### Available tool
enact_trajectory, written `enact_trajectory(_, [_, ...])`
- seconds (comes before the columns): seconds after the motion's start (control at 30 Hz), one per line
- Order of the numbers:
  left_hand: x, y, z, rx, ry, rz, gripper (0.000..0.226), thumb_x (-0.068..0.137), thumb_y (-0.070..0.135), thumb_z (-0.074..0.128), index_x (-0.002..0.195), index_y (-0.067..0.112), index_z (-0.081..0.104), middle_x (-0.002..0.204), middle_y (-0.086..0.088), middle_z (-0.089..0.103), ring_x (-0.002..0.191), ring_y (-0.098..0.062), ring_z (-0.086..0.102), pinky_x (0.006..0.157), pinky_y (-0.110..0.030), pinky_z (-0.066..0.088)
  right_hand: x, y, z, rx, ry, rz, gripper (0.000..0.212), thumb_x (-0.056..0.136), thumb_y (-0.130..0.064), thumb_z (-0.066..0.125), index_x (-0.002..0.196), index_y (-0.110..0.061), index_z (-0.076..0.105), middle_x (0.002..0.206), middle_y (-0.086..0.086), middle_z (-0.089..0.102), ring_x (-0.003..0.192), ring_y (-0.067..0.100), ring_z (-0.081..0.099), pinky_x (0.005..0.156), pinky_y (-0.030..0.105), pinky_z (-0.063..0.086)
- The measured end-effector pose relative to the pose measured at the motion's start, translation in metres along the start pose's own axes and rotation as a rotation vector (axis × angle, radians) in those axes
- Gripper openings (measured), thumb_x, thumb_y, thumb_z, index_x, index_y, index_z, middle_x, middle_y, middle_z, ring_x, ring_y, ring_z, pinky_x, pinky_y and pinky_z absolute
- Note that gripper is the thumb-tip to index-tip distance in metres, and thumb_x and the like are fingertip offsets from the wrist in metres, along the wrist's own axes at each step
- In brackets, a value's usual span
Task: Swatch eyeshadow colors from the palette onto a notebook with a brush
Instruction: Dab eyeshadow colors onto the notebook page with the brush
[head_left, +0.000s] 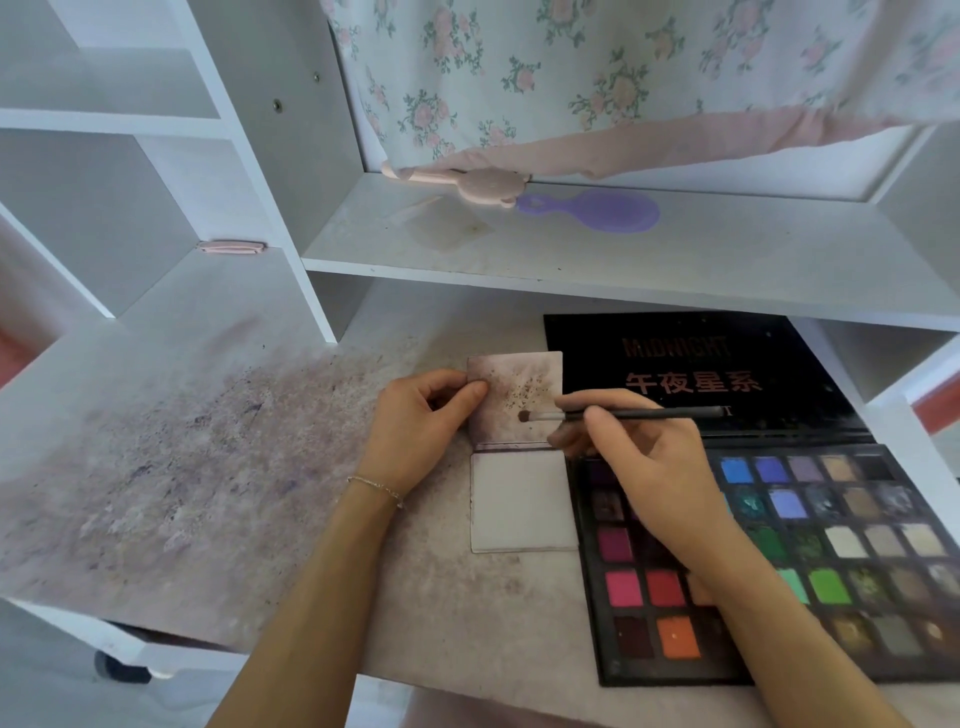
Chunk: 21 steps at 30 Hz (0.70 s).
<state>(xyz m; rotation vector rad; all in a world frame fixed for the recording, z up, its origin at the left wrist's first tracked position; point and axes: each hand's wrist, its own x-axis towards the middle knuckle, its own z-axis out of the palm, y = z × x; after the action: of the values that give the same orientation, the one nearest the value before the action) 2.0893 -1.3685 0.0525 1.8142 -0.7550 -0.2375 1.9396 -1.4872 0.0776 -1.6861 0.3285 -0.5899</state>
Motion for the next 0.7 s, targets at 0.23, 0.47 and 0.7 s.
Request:
enact_trajectory(0.23, [0.001, -0.002, 0.001, 0.014, 0.002, 0.008, 0.013, 0.083, 0.015, 0.063, 0.076, 0.024, 0.068, 0.069, 0.011, 0.066, 0.057, 0.001, 0.056, 0.06, -0.013, 0.048, -0.018, -0.003, -0.045, -0.134, 0.165, 0.033, 0.026, 0.089, 0.001, 0.047, 0.081, -0.018, 0.063, 0.071, -0.008, 0.066, 0.067, 0.002, 0.06, 0.063, 0.011, 0.047])
enact_trajectory(0.47, [0.0, -0.004, 0.002, -0.002, 0.001, 0.046, 0.02, 0.084, 0.011, 0.062, 0.075, 0.029, 0.065, 0.07, 0.015, 0.064, 0.058, 0.006, 0.057, 0.059, -0.007, 0.044, -0.035, 0.009, -0.056, -0.277, 0.203, 0.081, 0.021, 0.085, -0.003, 0.05, 0.079, -0.022, 0.057, 0.07, -0.001, 0.064, 0.065, 0.014, 0.06, 0.059, 0.021, 0.049])
enact_trajectory(0.7, [0.001, -0.005, 0.002, -0.021, -0.012, 0.059, 0.026, 0.084, 0.013, 0.062, 0.071, 0.035, 0.065, 0.063, 0.023, 0.064, 0.059, 0.004, 0.057, 0.059, -0.009, 0.045, -0.037, 0.011, -0.054, -0.371, 0.146, 0.079, 0.017, 0.084, -0.01, 0.052, 0.077, -0.025, 0.056, 0.072, -0.001, 0.063, 0.069, 0.01, 0.058, 0.062, 0.024, 0.049])
